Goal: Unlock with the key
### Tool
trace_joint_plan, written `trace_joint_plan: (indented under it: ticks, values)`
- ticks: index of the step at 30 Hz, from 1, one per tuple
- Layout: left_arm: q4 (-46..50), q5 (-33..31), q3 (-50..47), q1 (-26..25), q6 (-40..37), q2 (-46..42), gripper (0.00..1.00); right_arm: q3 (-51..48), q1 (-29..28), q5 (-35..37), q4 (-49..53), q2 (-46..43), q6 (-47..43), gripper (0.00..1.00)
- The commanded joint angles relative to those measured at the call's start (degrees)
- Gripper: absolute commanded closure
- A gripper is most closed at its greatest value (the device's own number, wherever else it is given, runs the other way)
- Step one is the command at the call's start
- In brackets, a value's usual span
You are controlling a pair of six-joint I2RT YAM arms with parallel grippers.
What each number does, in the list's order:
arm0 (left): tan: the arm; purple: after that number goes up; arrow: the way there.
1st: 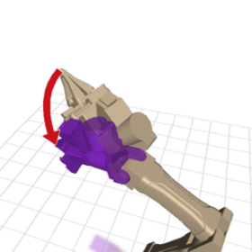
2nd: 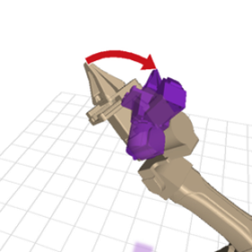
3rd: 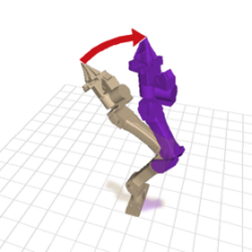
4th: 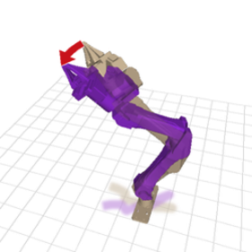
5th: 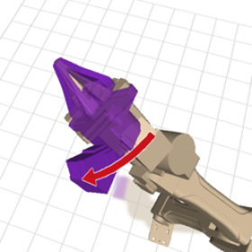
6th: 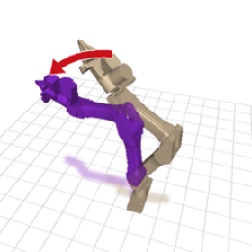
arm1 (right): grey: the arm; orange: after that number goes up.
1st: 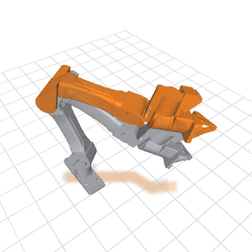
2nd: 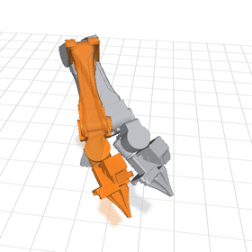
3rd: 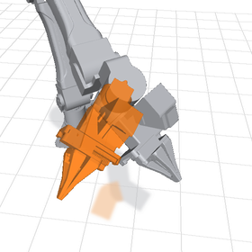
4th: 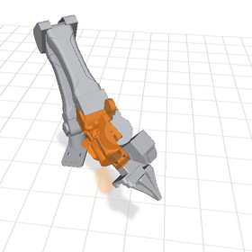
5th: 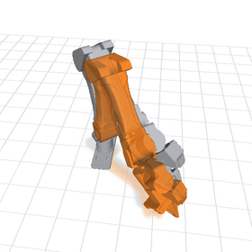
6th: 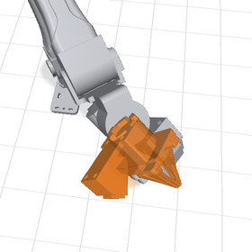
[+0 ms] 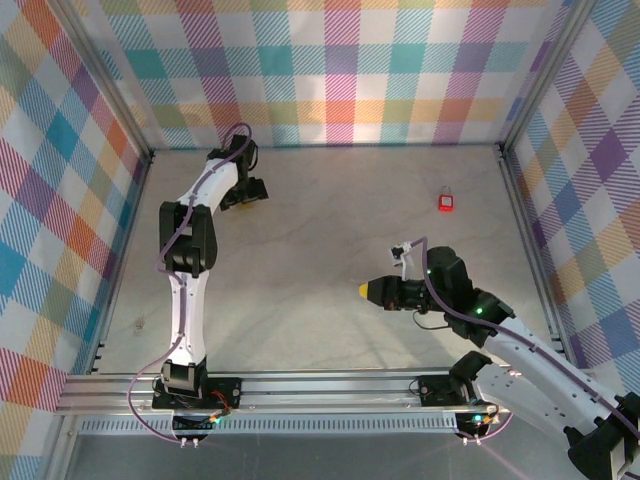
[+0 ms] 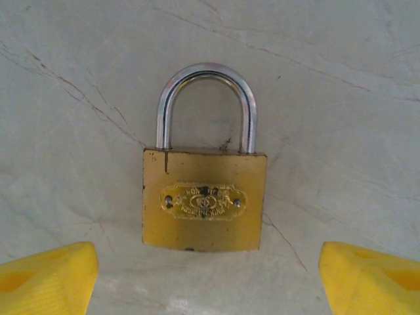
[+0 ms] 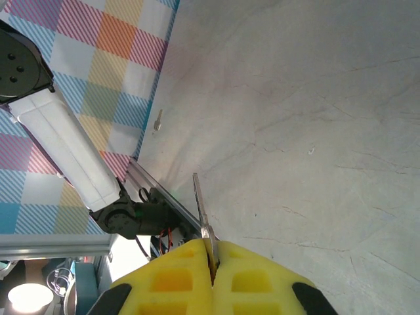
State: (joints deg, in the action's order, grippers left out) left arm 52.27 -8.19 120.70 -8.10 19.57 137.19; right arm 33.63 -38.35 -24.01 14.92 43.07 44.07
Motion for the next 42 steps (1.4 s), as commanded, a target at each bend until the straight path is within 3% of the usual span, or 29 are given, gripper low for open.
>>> trace_joint_plan:
  ticks: [1, 8, 17, 20, 28, 32, 37, 42]
  values:
    - [4.2, -0.1, 2.4, 1.2, -1.4, 1.8, 0.14, -1.3, -0.6, 0.8, 0.1, -0.5, 0.1, 1.0]
    - [1.2, -0.7, 2.6, 1.3, -1.0, 3.7, 0.17, -1.5, -0.7, 0.6, -0.5, 0.6, 0.0, 1.0]
    - [-1.0, 4.1, 5.2, 1.3, 0.1, 7.1, 0.22, -3.3, -1.0, 1.1, -1.9, 0.3, 1.1, 1.0]
    - [-2.0, 4.5, 5.2, 1.3, 0.5, 7.7, 0.27, -3.5, -1.1, 1.1, -2.1, 0.3, 1.0, 1.0]
    - [-4.0, 7.0, 3.4, 1.3, 1.5, 7.4, 0.5, -4.1, -1.4, 1.2, -2.4, 0.2, 1.1, 1.0]
    - [-8.0, 9.0, -3.6, 1.3, 3.2, 3.6, 0.56, -4.0, -1.5, 1.3, -2.6, 0.3, 0.8, 1.0]
    - [-18.1, 14.8, -19.1, 1.3, 8.5, -5.6, 0.61, -3.2, -1.6, 1.3, -3.5, 2.0, -0.1, 1.0]
    - [-39.8, 27.7, -42.1, 1.2, 24.0, -19.1, 0.63, -1.8, -1.9, 1.6, -7.5, 6.8, -3.0, 1.0]
